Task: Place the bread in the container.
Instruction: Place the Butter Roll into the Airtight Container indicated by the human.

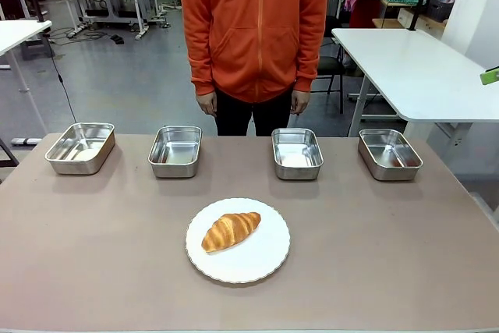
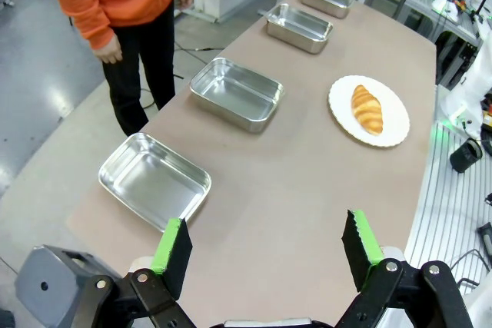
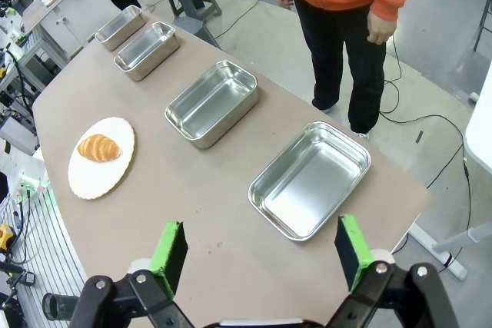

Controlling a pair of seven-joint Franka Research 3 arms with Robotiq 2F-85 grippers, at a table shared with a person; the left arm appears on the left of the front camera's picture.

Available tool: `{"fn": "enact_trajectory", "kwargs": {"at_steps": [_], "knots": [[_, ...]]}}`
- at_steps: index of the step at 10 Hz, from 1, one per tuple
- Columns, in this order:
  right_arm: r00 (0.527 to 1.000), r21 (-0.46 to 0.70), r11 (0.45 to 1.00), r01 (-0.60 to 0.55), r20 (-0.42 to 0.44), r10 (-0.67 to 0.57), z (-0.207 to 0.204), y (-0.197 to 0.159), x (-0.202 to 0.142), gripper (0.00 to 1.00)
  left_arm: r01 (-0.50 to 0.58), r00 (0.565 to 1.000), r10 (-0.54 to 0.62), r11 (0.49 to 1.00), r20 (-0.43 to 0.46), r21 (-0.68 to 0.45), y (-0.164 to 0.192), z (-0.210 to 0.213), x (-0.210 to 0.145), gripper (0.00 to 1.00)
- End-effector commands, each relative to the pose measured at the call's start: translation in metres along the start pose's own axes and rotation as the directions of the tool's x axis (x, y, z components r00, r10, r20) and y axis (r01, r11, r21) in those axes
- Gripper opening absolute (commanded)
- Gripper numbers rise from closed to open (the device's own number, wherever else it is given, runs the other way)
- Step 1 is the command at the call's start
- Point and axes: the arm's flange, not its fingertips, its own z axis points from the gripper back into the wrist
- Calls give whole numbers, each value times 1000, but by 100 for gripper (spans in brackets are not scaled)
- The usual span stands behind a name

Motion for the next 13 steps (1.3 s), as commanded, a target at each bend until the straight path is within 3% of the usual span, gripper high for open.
{"fn": "enact_trajectory", "kwargs": {"at_steps": [1, 13], "knots": [[1000, 7, 1000, -4, 6, 4, -1, 0, 1, 100, 14, 1000, -14, 1000, 6, 5, 0, 1, 1, 100], [1000, 7, 1000, -4, 6, 4, -1, 0, 1, 100, 14, 1000, -14, 1000, 6, 5, 0, 1, 1, 100]]}}
